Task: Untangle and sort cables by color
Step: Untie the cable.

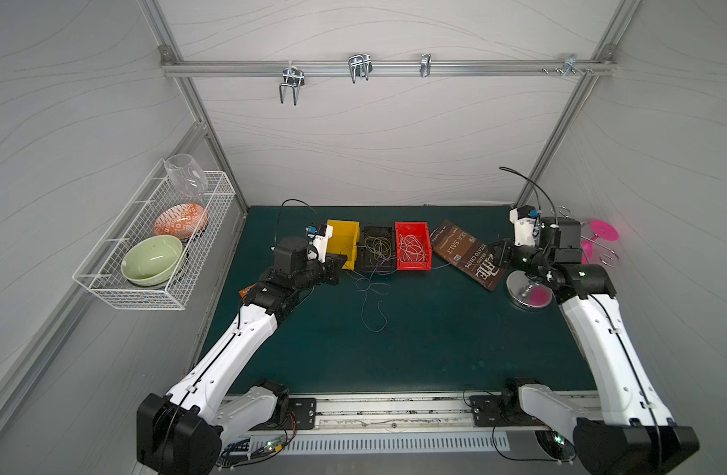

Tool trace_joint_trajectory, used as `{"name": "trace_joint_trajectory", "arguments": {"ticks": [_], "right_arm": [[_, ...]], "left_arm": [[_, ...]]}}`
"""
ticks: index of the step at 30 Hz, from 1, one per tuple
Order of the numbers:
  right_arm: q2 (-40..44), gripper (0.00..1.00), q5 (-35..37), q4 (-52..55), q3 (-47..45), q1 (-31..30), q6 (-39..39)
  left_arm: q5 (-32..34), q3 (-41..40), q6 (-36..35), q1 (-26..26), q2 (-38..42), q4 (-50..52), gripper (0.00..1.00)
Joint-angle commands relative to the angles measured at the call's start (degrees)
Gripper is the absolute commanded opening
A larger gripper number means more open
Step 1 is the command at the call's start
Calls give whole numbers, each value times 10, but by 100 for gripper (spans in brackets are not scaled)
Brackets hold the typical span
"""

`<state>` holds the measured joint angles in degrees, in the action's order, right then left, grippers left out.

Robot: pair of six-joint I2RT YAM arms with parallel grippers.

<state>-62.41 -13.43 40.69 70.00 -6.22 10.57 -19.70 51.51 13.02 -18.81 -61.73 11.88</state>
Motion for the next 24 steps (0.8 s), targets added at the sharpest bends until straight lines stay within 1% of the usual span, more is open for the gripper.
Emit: {"name": "trace_joint_trajectory", "arguments": {"ticks": [1, 3, 5, 7, 9, 11, 13, 14, 15, 18, 19, 21, 23, 24], "right_arm": [[-24, 2, 7, 9, -11, -57, -14], [-46, 5, 22, -2, -29, -99, -11], [-64, 9, 35, -27, -60, -124, -3], [-77, 22, 26, -51, -82, -129, 4], [-72, 39, 21, -65, -84, -129, 0], [-52, 60, 23, -76, -77, -130, -17], [-31, 70, 23, -79, -65, -129, -44], [-20, 73, 20, -84, -61, -130, -59], [-11, 75, 0, -92, -59, -131, -77], [8, 80, -87, -162, -94, -149, -100], [10, 82, -116, -196, -114, -158, -100], [6, 85, -159, -306, -169, -182, -87], [-19, 86, -188, -413, -216, -213, -72], [-35, 86, -197, -449, -227, -226, -68]], "left_arm": [[-12, 22, -8, 3, 8, -12, 0], [-27, 26, -5, 3, 9, -16, 0], [-48, 28, -5, 3, 10, -20, 0], [-60, 30, -3, 3, 11, -19, 0], [-69, 32, -3, 3, 13, -16, 0], [-84, 34, -4, 3, 14, -16, 0], [-95, 37, -3, 3, 14, -16, 0], [-100, 39, -2, 3, 14, -15, 0], [-102, 40, -1, 3, 14, -15, 0], [-105, 43, 2, 3, 19, -14, 0], [-105, 45, 3, 3, 21, -13, 0], [-104, 45, 4, 3, 26, -14, 0], [-103, 46, 7, 3, 32, -14, 0], [-102, 47, 8, 3, 34, -13, 0]]}}
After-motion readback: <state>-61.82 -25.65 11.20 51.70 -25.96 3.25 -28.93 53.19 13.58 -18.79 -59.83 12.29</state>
